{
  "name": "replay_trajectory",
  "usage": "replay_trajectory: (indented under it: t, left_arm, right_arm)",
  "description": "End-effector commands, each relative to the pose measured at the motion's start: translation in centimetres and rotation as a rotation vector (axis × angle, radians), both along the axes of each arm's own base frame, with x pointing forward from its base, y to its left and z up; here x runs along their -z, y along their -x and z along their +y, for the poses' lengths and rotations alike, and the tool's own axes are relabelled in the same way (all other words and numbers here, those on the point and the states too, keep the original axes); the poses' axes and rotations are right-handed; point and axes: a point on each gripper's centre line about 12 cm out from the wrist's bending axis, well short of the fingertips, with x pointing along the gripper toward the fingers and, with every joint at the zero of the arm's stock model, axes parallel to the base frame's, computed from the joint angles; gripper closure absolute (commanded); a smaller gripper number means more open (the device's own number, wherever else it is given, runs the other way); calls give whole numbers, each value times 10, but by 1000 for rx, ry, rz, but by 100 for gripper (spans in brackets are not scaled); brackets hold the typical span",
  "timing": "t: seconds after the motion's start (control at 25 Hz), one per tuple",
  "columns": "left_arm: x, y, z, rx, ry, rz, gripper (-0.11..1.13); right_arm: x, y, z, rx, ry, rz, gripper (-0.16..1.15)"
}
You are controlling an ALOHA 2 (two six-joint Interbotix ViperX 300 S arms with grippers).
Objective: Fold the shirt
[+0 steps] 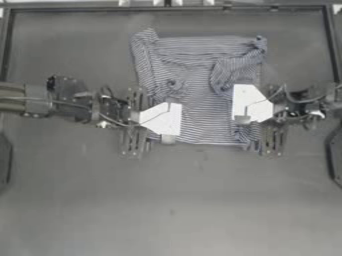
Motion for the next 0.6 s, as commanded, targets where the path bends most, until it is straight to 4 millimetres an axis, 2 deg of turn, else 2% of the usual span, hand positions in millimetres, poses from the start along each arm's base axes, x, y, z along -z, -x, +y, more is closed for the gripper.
replay_trajectory:
  t: [0.04,0.36,0.6]
  left_arm:
    - [-14,-5,4,-9,-7,-44,0]
    - [-10,-7,6,-11,-7,-36,1]
    - [-6,-5,11,-29,-2,-24,2]
  right_arm:
    - [3,-3,-1,10,1,-6,-3]
    - [24,-5,-3,15,-10,50,-3]
    - [29,-2,-8,57,-23,70,-2]
